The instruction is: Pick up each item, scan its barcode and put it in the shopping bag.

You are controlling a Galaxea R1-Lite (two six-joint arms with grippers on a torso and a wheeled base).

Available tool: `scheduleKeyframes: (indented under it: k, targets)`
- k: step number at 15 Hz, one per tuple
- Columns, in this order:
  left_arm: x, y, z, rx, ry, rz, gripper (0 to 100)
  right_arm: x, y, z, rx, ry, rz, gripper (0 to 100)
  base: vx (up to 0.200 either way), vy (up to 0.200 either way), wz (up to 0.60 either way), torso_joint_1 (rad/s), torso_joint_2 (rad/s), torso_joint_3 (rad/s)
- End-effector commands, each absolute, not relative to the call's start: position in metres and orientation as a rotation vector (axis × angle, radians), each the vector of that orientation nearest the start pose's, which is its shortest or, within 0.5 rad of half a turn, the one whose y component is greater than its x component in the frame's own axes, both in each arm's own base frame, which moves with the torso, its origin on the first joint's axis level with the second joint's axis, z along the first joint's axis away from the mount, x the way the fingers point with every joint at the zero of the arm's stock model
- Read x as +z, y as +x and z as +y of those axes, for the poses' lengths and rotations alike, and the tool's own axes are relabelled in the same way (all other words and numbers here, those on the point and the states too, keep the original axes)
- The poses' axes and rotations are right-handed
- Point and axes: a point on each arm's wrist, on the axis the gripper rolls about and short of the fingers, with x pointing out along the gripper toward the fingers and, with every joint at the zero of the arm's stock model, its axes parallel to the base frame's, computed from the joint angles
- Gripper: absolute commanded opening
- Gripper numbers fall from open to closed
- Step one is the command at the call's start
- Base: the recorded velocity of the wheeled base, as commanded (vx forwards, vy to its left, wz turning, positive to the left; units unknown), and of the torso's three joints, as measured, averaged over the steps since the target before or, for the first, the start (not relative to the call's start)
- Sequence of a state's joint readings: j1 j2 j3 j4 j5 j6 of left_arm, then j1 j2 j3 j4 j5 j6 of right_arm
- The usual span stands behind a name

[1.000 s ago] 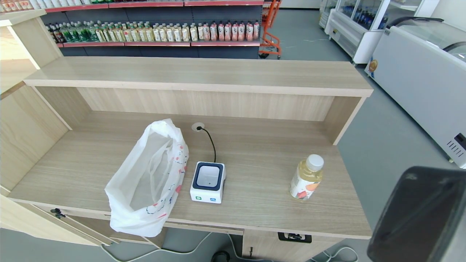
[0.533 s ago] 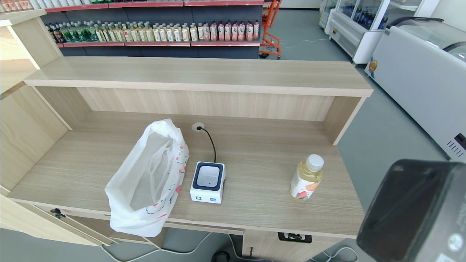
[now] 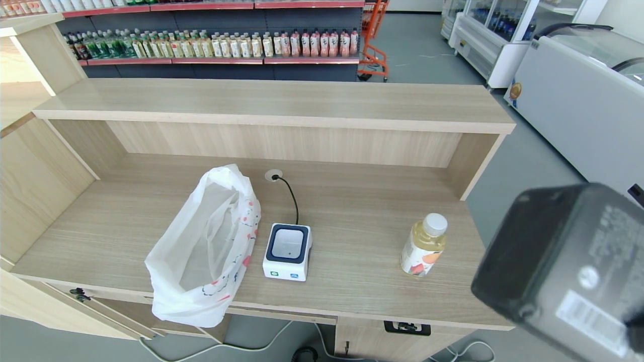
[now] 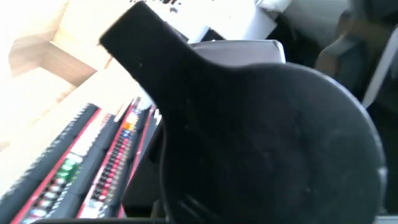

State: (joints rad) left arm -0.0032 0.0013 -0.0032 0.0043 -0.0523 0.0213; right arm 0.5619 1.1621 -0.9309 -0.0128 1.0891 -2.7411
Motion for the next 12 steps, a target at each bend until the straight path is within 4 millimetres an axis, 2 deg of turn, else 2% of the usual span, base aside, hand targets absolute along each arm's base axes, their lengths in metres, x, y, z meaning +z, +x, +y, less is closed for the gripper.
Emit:
scheduleKeyframes:
  k: [1,2,3,4,5,6,7,8,9,10,11,12]
  targets:
    - [0.076,-0.023,-0.001,-0.055,0.021,0.002,0,0.29,0.158,0.089,-1.347,2.64,2.286,0,0.0,0.0,0.0,0.0,0.0,0.0]
    - [0.076,-0.023,-0.001,-0.055,0.021,0.002,0,0.294,0.158,0.08,-1.479,2.814,2.184,0,0.0,0.0,0.0,0.0,0.0,0.0]
    - [0.076,-0.023,-0.001,-0.055,0.021,0.002,0,0.295,0.147,0.056,-1.755,3.3,1.836,0,0.0,0.0,0.0,0.0,0.0,0.0]
    - [0.076,-0.023,-0.001,-0.055,0.021,0.002,0,0.297,0.14,0.049,-1.855,3.479,1.702,0,0.0,0.0,0.0,0.0,0.0,0.0]
    - [0.076,-0.023,-0.001,-0.055,0.021,0.002,0,0.305,0.124,0.041,-2.022,3.873,1.428,0,0.0,0.0,0.0,0.0,0.0,0.0]
    - [0.076,-0.023,-0.001,-0.055,0.021,0.002,0,0.308,0.123,0.04,-2.036,3.994,1.355,0,0.0,0.0,0.0,0.0,0.0,0.0]
    - [0.076,-0.023,-0.001,-0.055,0.021,0.002,0,0.31,0.126,0.041,-2.27,4.098,1.217,0,0.0,0.0,0.0,0.0,0.0,0.0]
    - [0.076,-0.023,-0.001,-0.055,0.021,0.002,0,0.307,0.131,0.043,-2.609,4.07,1.076,0,0.0,0.0,0.0,0.0,0.0,0.0]
    - [0.076,-0.023,-0.001,-0.055,0.021,0.002,0,0.307,0.137,0.045,-3.149,3.923,0.886,0,0.0,0.0,0.0,0.0,0.0,0.0]
    - [0.076,-0.023,-0.001,-0.055,0.021,0.002,0,0.304,0.137,0.045,-3.708,3.658,0.606,0,0.0,0.0,0.0,0.0,0.0,0.0]
    - [0.076,-0.023,-0.001,-0.055,0.021,0.002,0,0.309,0.139,0.045,0.732,-0.537,-0.057,0,0.0,0.0,0.0,0.0,0.0,0.0]
    - [0.076,-0.023,-0.001,-0.055,0.021,0.002,0,0.311,0.141,0.046,0.724,-0.316,0.023,0,0.0,0.0,0.0,0.0,0.0,0.0]
